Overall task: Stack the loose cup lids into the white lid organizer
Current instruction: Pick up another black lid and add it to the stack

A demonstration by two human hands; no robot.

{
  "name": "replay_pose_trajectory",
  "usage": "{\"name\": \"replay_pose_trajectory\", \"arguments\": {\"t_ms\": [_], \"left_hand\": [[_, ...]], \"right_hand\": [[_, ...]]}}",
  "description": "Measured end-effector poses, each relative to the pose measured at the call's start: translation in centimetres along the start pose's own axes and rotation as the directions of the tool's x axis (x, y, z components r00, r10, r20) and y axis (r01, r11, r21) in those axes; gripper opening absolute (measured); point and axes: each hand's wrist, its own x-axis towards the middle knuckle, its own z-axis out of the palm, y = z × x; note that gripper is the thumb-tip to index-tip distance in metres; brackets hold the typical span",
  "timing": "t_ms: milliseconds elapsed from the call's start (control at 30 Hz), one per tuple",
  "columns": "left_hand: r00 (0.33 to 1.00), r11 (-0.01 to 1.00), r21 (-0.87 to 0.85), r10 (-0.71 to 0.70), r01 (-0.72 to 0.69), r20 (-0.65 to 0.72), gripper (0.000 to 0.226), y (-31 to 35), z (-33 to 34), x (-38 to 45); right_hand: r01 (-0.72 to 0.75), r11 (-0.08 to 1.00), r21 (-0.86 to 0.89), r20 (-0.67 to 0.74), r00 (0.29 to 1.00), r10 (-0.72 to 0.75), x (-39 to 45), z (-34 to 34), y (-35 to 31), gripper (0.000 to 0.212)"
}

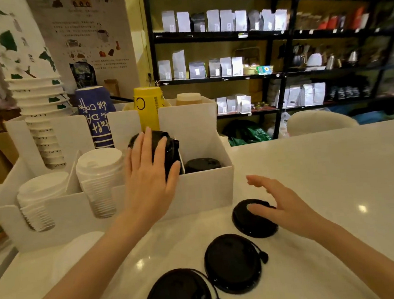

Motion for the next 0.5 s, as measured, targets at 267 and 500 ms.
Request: {"name": "replay_pose_trajectory", "arguments": {"t_ms": [267, 500], "left_hand": [[0.894, 0.883, -0.404, 0.363, -0.239, 0.263, 0.051, 6.0, 1.3, -1.9], [0.558, 0.906, -0.417, 0.384, -0.074, 0.736, 0.052, 8.9, 3.8, -2.6]], "right_hand": [[-0.207, 0.977, -0.055, 0.158, 0.964, 0.213, -2.0, -0.5, 1.5, 0.073], [-0.125, 0.991, 0.038, 0.146, 0.982, 0.118, -2.5, -1.3, 0.1, 0.051]]}}
